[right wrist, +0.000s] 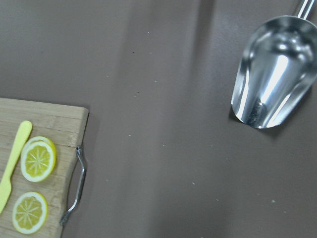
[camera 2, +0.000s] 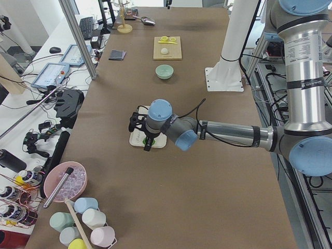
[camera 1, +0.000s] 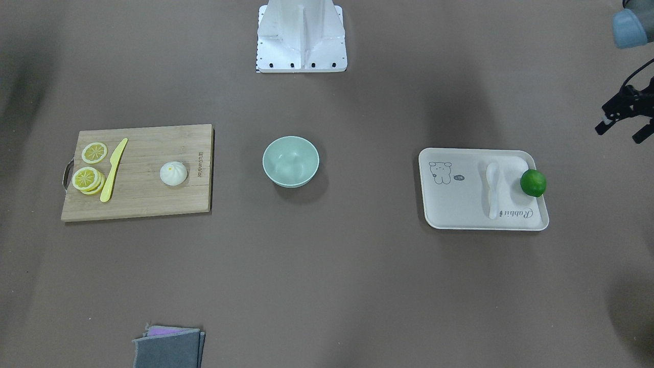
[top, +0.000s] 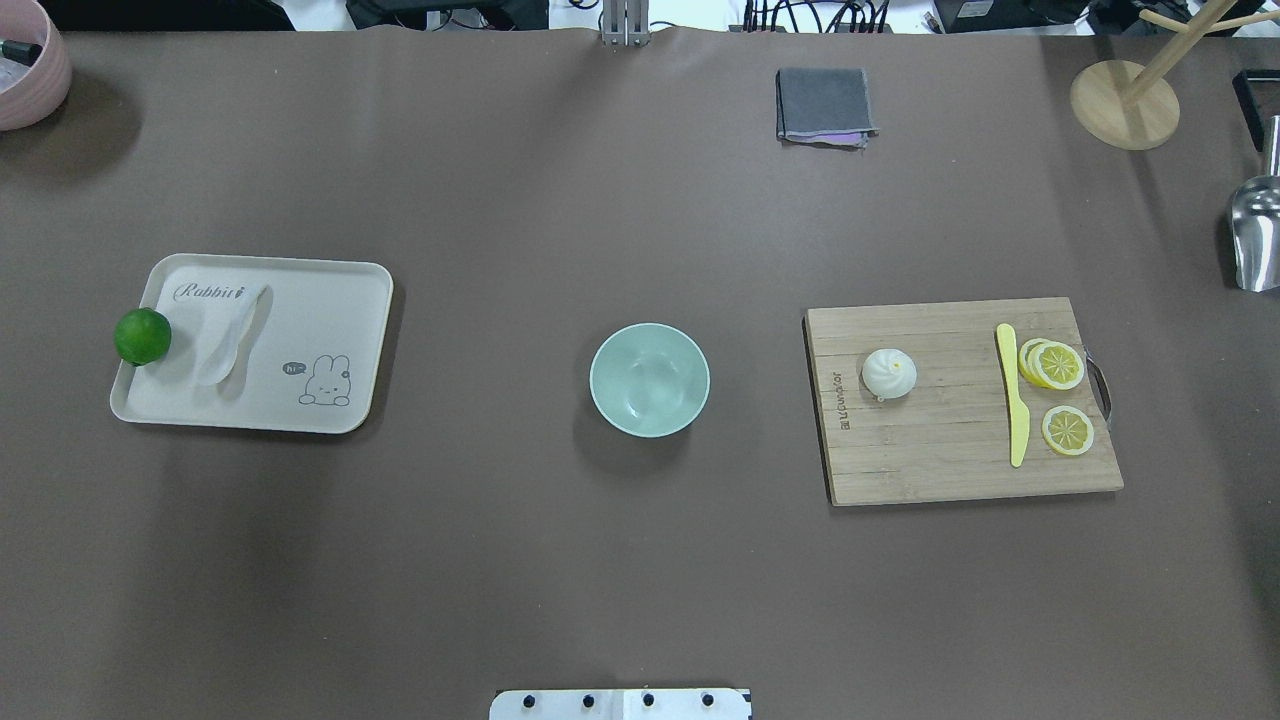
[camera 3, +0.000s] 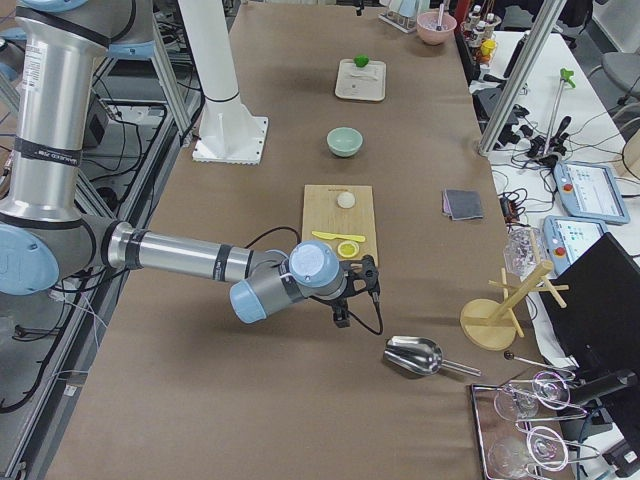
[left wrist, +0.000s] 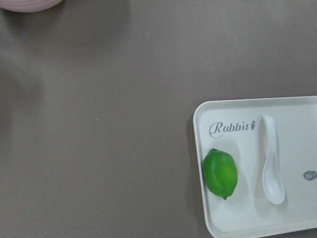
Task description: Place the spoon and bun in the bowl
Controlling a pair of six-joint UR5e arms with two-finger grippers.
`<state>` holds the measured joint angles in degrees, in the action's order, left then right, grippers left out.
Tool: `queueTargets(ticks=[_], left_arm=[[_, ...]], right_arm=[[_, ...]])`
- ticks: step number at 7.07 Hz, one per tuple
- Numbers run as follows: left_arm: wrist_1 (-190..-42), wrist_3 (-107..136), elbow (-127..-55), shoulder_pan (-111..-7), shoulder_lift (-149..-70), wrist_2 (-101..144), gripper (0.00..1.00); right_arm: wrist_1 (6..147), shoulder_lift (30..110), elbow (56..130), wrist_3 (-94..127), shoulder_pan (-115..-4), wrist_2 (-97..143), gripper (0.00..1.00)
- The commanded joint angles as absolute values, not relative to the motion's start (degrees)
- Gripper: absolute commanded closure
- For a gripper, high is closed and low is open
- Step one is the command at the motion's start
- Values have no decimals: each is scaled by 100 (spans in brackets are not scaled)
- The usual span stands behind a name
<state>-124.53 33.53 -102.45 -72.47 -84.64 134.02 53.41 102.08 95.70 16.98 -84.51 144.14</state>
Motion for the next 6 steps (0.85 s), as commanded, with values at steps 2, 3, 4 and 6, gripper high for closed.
queueTargets(ticks=[2, 3, 4, 6], left_arm=[[-11614, 4359, -9995, -5786, -9883, 12350, 3], [-11541, 4264, -9610, -5627, -10210, 12253, 4], [-11592, 4228, -9311, -5390, -10326, 11930, 9], [-11628, 3457, -8922, -5247, -10389, 11865, 12]], right_arm=[[5335, 9854, 10255, 3213, -7290, 13949, 5], [5344, 9818, 10605, 3878, -6903, 13835, 5], [5344, 9696, 10887, 4389, -6203, 13138, 5], [5405, 9248, 10872, 4920, -5294, 12385, 11]])
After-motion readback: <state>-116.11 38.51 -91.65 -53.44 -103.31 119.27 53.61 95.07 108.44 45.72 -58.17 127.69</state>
